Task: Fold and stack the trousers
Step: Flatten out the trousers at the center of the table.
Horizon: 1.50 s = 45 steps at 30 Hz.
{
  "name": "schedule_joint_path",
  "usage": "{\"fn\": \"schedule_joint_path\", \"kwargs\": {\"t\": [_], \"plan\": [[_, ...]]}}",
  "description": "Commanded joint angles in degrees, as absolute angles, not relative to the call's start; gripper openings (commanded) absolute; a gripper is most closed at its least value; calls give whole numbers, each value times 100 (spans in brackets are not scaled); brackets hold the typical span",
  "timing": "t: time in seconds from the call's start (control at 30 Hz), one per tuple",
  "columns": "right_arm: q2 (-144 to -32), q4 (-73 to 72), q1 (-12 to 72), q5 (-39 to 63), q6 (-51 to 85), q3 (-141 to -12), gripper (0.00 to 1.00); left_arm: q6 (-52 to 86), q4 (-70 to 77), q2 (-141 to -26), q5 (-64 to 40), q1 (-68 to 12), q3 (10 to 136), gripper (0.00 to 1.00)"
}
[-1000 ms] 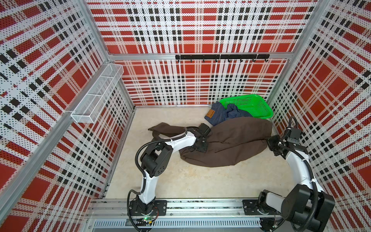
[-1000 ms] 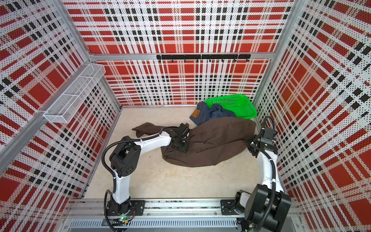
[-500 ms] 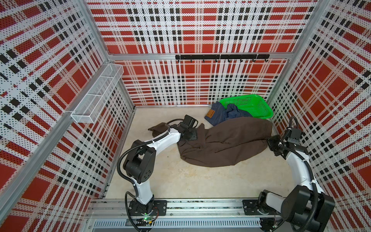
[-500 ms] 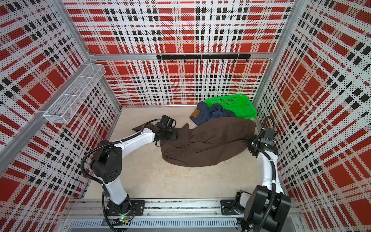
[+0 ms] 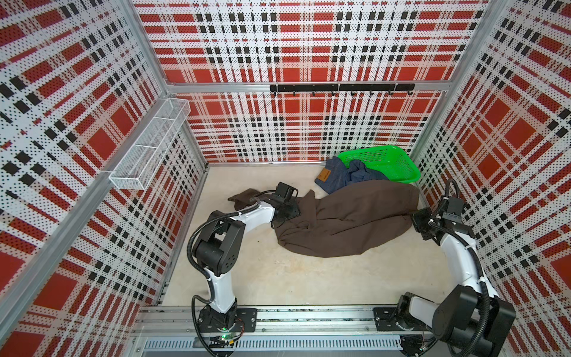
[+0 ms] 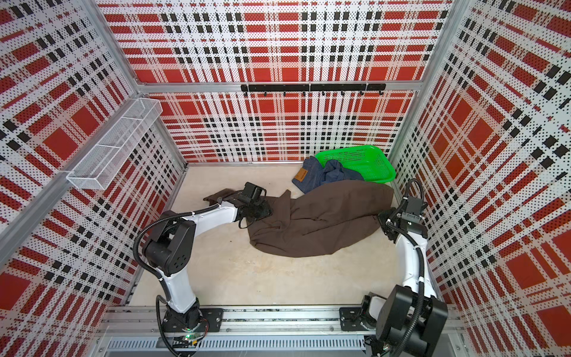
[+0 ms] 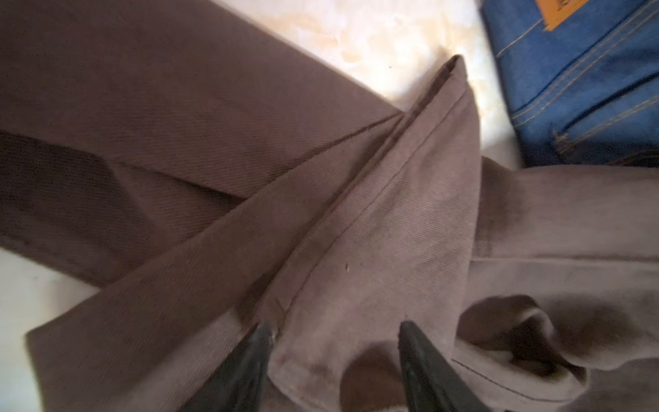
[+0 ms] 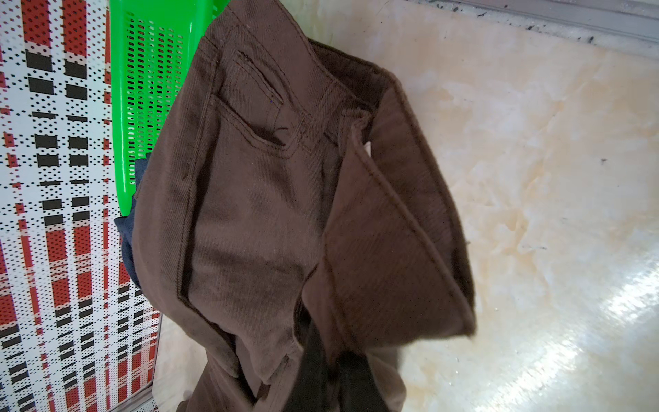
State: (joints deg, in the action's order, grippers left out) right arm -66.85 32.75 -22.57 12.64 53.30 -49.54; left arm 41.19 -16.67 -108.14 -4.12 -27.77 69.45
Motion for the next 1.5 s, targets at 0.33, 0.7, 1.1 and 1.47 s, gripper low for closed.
{"fn": "schedule_joint_path", "kwargs": {"t": [0.33, 0.7, 1.1, 1.47], "plan": [[-6620, 3162, -2303, 1248, 5284, -4921, 0, 4083, -1646, -11042, -386, -2705, 6812, 67], [-6653, 3121, -2303, 1274, 5309, -4884, 0, 3927, -1905, -10796, -177, -2692, 6679, 85], [-6623, 3173, -2303, 1238, 5291, -4929, 0, 4063, -1679, -10769, -232, -2755, 7120, 14], [-6386, 3671, -2307, 1143, 5129, -5270, 0, 3794, -2332, -7979, 734, -863, 6873, 0]]}}
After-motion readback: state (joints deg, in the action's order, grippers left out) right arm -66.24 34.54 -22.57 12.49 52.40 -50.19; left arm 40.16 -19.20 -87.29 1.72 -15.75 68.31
